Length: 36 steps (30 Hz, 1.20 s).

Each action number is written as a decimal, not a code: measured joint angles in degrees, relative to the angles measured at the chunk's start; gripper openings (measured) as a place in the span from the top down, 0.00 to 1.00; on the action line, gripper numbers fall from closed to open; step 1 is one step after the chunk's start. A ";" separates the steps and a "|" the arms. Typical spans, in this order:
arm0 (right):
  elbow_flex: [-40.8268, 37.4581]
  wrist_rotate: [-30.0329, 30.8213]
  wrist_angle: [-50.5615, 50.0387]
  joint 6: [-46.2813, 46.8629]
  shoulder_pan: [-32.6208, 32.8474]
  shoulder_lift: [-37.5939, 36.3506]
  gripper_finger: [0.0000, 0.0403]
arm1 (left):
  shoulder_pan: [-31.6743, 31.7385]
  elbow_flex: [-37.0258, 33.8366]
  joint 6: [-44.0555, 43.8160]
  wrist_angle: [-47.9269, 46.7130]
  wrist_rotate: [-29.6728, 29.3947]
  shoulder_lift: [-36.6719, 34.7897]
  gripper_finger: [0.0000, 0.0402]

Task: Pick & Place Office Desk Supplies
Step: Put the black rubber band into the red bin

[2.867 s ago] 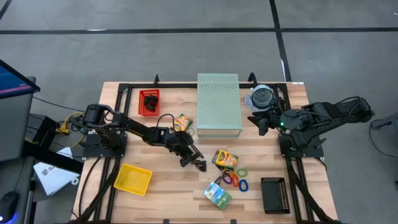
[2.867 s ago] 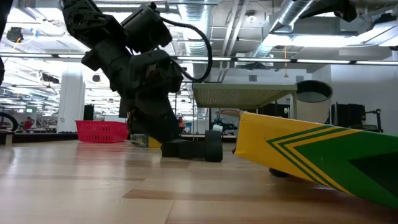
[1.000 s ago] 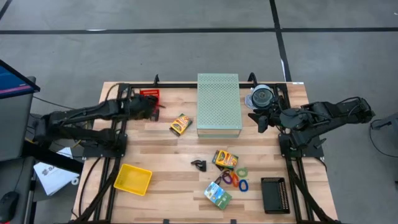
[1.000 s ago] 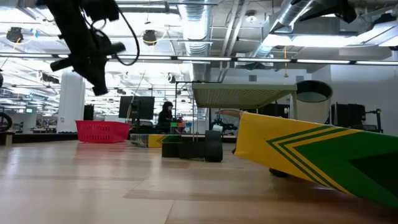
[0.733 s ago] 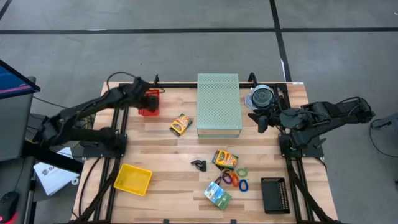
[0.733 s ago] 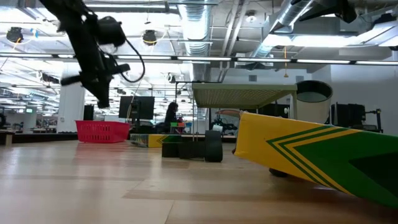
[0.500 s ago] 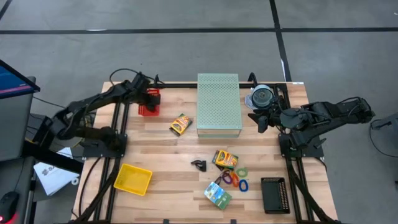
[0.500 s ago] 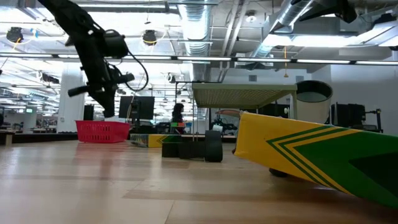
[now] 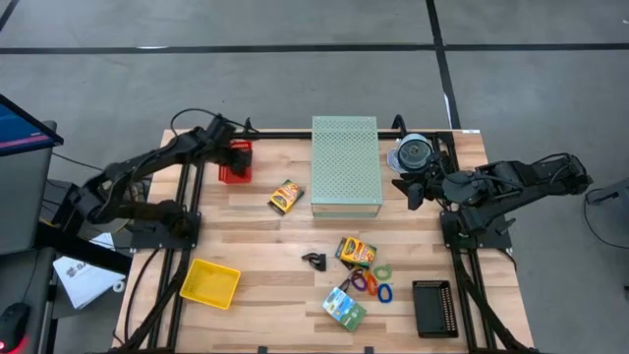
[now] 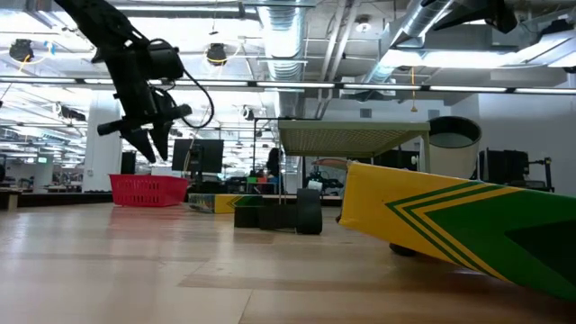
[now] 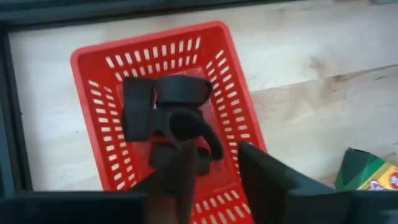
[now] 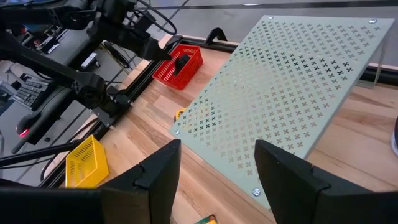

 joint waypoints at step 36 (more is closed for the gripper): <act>0.00 -0.28 -0.02 -0.20 0.80 0.02 0.50 | -67.51 0.00 15.04 21.82 2.46 8.15 0.44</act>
